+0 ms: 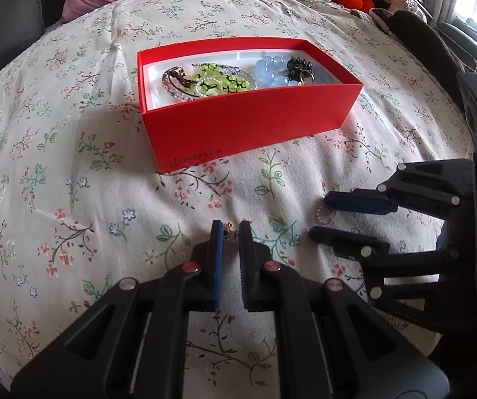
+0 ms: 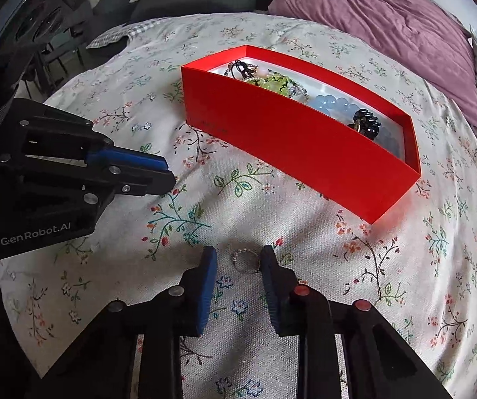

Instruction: Organize jewelry

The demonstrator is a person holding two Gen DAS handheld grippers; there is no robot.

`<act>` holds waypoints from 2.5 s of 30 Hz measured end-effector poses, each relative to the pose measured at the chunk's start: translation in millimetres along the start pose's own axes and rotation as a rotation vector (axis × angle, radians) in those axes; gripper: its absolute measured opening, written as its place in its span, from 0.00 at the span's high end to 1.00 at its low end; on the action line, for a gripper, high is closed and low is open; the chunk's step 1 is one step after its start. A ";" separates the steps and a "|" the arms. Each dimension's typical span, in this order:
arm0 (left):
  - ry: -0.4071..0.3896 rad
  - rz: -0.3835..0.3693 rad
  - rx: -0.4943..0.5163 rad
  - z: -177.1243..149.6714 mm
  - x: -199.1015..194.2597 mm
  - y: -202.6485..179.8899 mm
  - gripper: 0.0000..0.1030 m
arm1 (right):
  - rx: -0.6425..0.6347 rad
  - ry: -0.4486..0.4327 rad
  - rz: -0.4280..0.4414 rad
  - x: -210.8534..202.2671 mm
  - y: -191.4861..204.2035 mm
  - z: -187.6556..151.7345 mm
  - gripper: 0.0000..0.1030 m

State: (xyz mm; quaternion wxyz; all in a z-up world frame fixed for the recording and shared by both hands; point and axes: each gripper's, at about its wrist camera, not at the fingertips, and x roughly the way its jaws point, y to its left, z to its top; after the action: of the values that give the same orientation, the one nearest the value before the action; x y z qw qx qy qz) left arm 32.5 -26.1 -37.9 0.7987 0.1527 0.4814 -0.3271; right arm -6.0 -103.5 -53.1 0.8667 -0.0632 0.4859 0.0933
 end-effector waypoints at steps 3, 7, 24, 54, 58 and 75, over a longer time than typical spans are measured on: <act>0.001 -0.001 0.002 -0.7 -0.3 -0.6 0.90 | 0.001 0.001 0.005 1.4 0.8 -0.5 0.82; 0.000 -0.001 -0.001 -0.3 -0.4 -0.1 0.90 | 0.003 0.001 0.004 -0.3 0.5 0.9 0.84; -0.014 -0.003 -0.011 3.5 -3.5 1.3 0.90 | 0.042 0.008 0.048 -10.6 -13.8 1.5 0.73; -0.027 -0.006 -0.013 5.9 -8.2 1.0 0.90 | -0.042 0.013 0.017 -7.5 7.9 5.5 0.84; -0.042 -0.006 -0.013 10.3 -11.7 0.6 0.90 | -0.025 0.005 0.009 -13.7 4.6 7.6 0.84; -0.149 -0.021 -0.084 50.6 -36.8 6.7 0.90 | 0.137 -0.097 -0.023 -57.1 -45.1 50.2 0.84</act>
State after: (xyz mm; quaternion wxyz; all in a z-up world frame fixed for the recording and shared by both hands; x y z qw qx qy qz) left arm 59.0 -35.6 18.4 0.8347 0.0894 0.4352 -0.3255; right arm 16.6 -143.2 22.6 0.8925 -0.0048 0.4479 0.0526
